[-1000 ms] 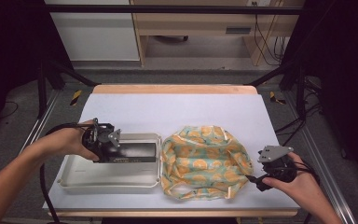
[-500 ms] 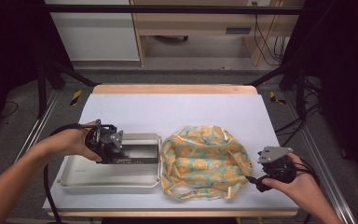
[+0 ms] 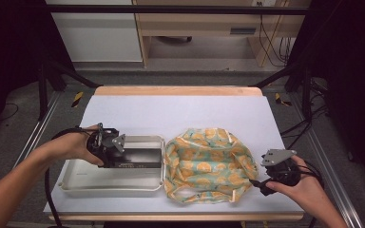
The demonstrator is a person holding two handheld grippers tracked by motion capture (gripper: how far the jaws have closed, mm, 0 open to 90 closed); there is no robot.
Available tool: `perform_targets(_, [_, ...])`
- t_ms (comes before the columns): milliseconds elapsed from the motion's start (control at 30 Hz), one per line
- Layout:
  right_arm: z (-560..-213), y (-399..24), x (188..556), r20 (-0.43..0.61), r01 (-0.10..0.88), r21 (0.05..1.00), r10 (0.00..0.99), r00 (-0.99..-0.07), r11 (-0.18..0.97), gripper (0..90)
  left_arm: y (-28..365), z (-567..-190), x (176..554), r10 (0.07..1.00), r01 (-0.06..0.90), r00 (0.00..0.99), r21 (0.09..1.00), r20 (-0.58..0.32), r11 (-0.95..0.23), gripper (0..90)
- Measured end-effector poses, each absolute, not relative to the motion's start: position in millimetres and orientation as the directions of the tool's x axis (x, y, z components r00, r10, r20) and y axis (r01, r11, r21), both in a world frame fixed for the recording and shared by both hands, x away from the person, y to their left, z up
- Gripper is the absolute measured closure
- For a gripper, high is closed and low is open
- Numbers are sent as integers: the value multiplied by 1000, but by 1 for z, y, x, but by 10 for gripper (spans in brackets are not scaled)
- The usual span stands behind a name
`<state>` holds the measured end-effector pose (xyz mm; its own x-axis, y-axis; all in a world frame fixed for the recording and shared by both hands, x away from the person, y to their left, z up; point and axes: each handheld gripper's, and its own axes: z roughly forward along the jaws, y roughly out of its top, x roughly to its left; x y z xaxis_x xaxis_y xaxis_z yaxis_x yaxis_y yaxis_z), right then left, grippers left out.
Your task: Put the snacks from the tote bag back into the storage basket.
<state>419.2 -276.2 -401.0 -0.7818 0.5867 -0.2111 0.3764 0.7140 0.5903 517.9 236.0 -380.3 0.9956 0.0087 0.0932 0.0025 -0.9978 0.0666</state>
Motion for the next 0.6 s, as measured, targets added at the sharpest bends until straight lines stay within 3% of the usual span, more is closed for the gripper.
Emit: perform_targets(600, [-401,-274,420,-215,374,583,581,-785,722,92,240,-404,526,4,-2,997,85,71,-996,434])
